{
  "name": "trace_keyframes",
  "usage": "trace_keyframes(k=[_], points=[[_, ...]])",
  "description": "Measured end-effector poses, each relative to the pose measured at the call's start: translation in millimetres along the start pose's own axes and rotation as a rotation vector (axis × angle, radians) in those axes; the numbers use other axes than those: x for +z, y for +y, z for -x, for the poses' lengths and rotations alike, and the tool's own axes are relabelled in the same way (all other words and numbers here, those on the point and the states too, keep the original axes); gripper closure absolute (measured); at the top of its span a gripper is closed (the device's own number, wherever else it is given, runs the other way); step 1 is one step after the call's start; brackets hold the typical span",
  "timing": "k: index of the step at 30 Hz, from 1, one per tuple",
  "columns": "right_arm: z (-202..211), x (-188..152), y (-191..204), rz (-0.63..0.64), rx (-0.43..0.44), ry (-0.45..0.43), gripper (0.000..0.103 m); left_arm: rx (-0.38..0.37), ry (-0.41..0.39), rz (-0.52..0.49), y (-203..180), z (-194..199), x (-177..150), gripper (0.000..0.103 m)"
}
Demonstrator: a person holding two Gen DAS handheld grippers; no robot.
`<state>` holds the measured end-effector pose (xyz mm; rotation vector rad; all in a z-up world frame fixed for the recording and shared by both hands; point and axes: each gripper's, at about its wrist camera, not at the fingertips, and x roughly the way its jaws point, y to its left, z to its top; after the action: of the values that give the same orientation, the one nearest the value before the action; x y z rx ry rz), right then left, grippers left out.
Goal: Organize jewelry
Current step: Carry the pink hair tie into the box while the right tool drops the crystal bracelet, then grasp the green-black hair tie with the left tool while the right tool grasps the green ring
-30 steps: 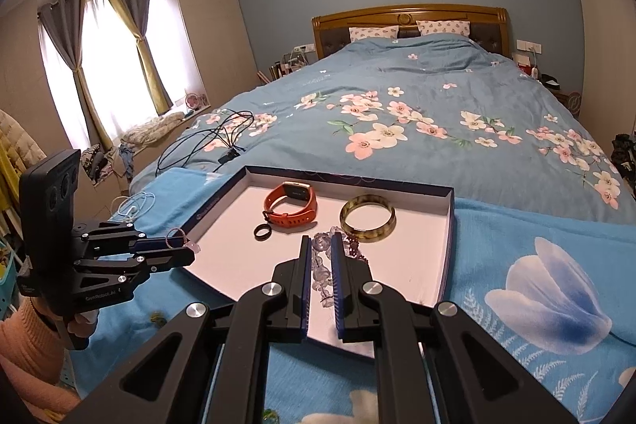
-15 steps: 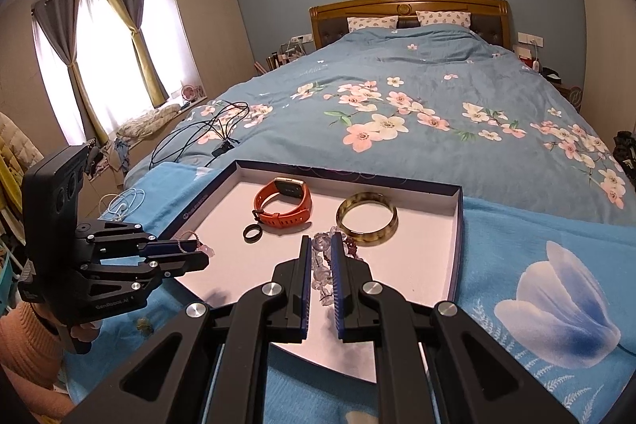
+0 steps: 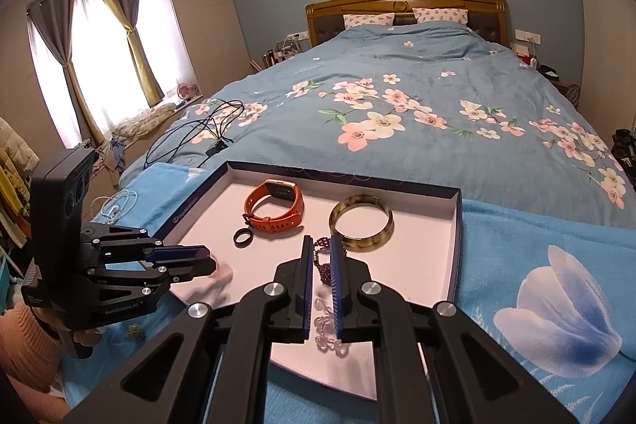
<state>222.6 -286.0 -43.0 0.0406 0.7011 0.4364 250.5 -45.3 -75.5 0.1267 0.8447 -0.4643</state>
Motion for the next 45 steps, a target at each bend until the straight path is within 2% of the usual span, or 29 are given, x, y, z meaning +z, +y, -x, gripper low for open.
trace_keyframes(k=[5,9,18,21,24,31,35,39,45], points=[[-7,-7,-4,0.006,-0.009,0.066,0.093,-0.001,0.008,0.006,0,-5,1,0.089],[-18,-20,-10,-0.004,-0.015,0.151,0.083,0.003,0.017,0.012,1,-8,1,0.089],[-40,-32,-6,0.007,-0.008,0.224,0.083,0.013,0.021,0.024,3,-11,1,0.089],[-47,-29,-3,0.009,-0.001,0.216,0.086,0.016,0.005,0.028,4,-8,2,0.08],[-53,-23,-1,0.015,-0.006,0.192,0.091,0.03,-0.02,0.027,5,0,3,0.077],[-58,-14,-5,-0.008,-0.022,0.165,0.091,0.05,-0.079,0.015,5,27,-1,0.071],[-39,-10,-7,-0.029,-0.012,0.117,0.09,0.028,-0.103,-0.003,3,45,-9,0.07],[-10,-13,-1,-0.015,0.018,0.079,0.083,0.019,-0.122,-0.04,-2,63,-22,0.066],[25,-38,16,0.043,0.059,0.086,0.079,-0.011,-0.115,-0.099,-22,77,-48,0.063]])
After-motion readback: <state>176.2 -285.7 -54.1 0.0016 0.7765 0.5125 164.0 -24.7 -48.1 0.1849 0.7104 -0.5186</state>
